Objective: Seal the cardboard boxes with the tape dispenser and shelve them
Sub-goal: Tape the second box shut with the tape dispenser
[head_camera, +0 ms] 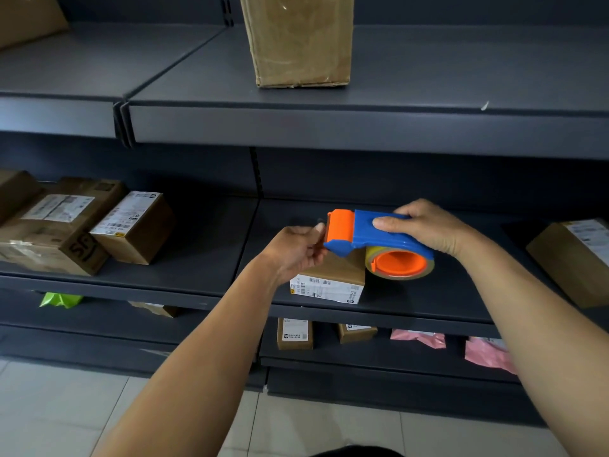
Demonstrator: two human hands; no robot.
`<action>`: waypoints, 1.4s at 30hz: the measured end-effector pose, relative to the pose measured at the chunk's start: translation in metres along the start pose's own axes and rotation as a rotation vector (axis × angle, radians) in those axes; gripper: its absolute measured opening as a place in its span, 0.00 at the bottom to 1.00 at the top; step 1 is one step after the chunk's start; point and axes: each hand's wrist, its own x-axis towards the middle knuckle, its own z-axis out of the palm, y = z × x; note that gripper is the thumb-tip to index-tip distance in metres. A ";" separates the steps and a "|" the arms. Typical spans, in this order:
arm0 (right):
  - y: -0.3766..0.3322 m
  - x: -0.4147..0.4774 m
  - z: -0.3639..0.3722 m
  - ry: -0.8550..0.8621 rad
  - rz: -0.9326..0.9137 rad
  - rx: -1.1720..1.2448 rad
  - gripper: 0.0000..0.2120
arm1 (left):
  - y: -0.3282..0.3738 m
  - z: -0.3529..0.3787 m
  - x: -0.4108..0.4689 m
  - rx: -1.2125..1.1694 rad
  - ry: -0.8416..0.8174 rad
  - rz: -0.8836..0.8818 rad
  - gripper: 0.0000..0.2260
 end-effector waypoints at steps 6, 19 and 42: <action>0.001 0.008 0.000 -0.123 0.065 0.189 0.33 | 0.015 -0.001 0.008 0.106 0.150 0.094 0.12; -0.008 0.007 -0.003 -0.476 0.181 0.306 0.16 | 0.015 -0.001 0.013 0.209 0.158 0.087 0.13; 0.055 0.000 -0.080 -0.520 0.420 -0.072 0.40 | -0.016 -0.061 0.031 0.362 0.513 0.004 0.14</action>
